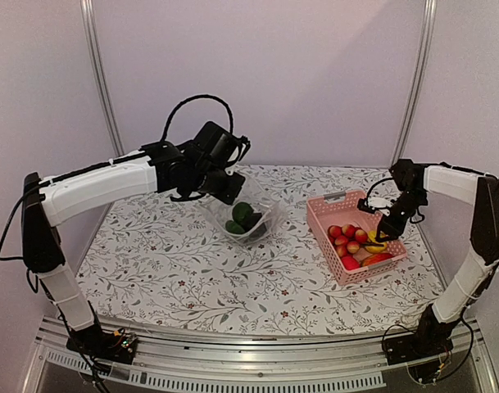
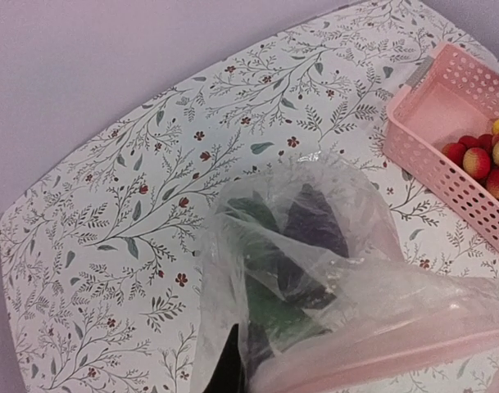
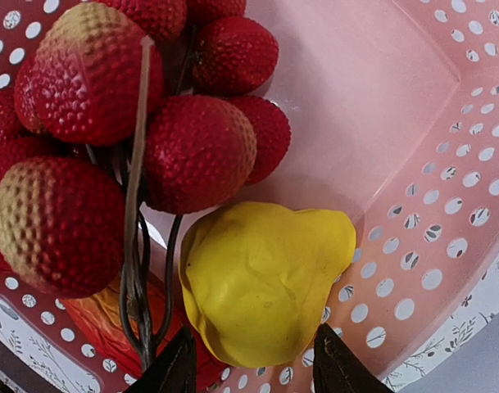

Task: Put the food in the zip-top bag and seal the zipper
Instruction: Pick up the fake fruit from the bin.

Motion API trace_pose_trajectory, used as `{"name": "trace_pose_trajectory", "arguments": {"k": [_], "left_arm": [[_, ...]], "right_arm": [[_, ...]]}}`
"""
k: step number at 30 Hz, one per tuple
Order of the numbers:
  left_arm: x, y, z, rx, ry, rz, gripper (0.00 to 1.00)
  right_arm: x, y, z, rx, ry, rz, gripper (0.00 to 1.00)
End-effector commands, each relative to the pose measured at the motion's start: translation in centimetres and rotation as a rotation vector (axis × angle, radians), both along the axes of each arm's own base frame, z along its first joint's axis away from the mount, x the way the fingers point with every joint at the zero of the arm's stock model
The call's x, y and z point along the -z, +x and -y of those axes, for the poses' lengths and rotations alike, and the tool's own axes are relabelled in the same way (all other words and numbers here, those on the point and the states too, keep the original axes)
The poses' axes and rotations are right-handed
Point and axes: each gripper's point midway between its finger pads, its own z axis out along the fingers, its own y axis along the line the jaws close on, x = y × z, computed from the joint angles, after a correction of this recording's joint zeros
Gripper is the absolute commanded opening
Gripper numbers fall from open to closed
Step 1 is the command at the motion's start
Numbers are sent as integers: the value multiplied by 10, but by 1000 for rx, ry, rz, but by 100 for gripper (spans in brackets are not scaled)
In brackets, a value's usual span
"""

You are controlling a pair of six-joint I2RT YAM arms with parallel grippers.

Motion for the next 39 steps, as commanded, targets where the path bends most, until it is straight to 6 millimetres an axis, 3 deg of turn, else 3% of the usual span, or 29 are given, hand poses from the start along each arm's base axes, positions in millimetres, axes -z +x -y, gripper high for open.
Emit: {"name": "trace_pose_trajectory", "arguments": {"k": [1,10,17,20,30,35,39], "left_arm": [[-12,3,-3,-8,-54,15,0],[-16,-3,0,6,-99,-6,0],[-15,-5,5,28,-111,-25,0],[-13,-5,6,30,-105,-40,0],[-16,-11,20,30,-198,-124,0],[-14,-12,30,38,-243,-165,0],[-19,-11,42,54,-294,-183,0]], "right_arm": [[7,14,-5,-27,-23,9,48],[25,11,-17,-40,-53,-39,51],[6,20,-9,-2,-96,7,26],[-7,21,-13,7,-70,14,22],[-105,44,-38,31,93,186,21],[-147,42,-59,-4,204,243,21],[-187,26,-94,-104,309,306,21]]}}
